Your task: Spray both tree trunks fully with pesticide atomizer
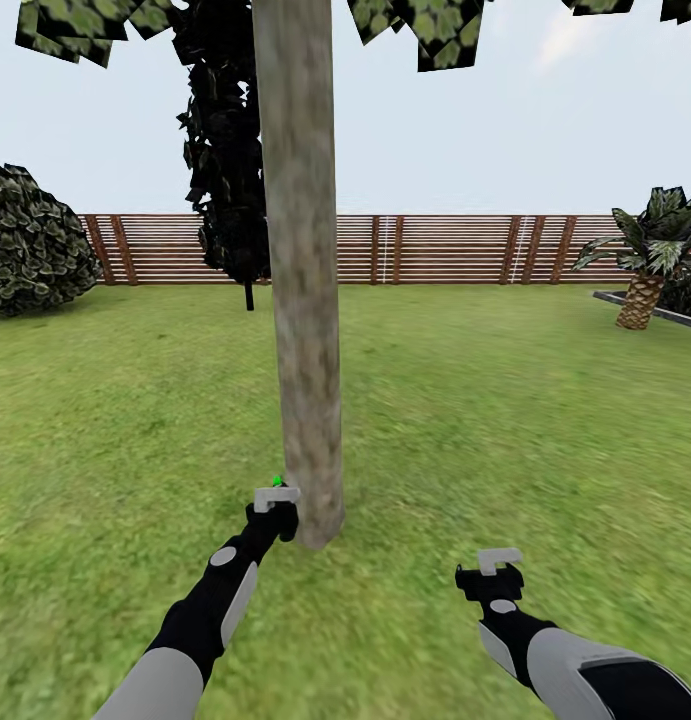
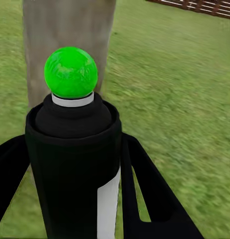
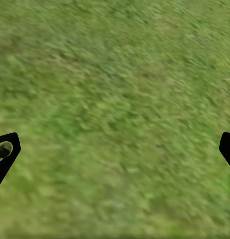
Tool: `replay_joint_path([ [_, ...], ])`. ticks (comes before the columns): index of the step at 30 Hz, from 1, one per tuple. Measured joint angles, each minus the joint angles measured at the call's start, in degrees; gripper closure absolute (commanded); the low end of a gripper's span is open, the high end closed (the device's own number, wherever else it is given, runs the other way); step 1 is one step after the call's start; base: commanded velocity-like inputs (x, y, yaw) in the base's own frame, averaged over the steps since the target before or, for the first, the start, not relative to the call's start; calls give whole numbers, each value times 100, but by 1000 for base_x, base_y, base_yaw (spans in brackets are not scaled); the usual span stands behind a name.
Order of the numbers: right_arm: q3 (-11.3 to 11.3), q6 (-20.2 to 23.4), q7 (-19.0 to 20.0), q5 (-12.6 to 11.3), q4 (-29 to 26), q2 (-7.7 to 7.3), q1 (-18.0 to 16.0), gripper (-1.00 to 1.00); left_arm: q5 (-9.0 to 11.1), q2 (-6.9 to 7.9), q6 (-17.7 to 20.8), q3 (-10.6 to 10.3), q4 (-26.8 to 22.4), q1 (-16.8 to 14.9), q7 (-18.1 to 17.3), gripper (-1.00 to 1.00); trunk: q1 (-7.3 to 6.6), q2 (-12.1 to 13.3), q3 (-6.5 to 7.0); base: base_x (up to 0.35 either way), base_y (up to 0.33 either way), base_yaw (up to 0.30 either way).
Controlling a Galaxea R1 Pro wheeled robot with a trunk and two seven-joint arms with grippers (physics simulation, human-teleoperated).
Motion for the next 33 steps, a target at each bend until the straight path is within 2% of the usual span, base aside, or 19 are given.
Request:
replay_joint_path([
  [2, 0, 0, 0, 1, 0, 0, 8, -100, 0, 9, -4, 6, 2, 0, 326, 100, 0, 0, 0, 0, 0, 0],
  [5, 0, 0, 0, 3, 0, 0, 15, -100, 4, 6, -4, -3, 2, 0, 457, 100, 0, 0, 0, 0, 0, 0],
  [16, 0, 0, 0, 6, 0, 0, 18, -100, 6, -9, -8, -20, 2, 0, 507, 100, 0, 0, 0, 9, -1, 0],
  [25, 0, 0, 1, 5, 0, 0, 18, -100, 7, -14, -13, -28, 9, 0, 500, 100, -2, 0, 0, 182, -17, 0],
  [33, 9, 0, 8, 6, 0, 8, 21, -100, 6, -14, -13, -28, 11, 0, 500, 100, 0, 0, 0, 33, 0, 0],
])
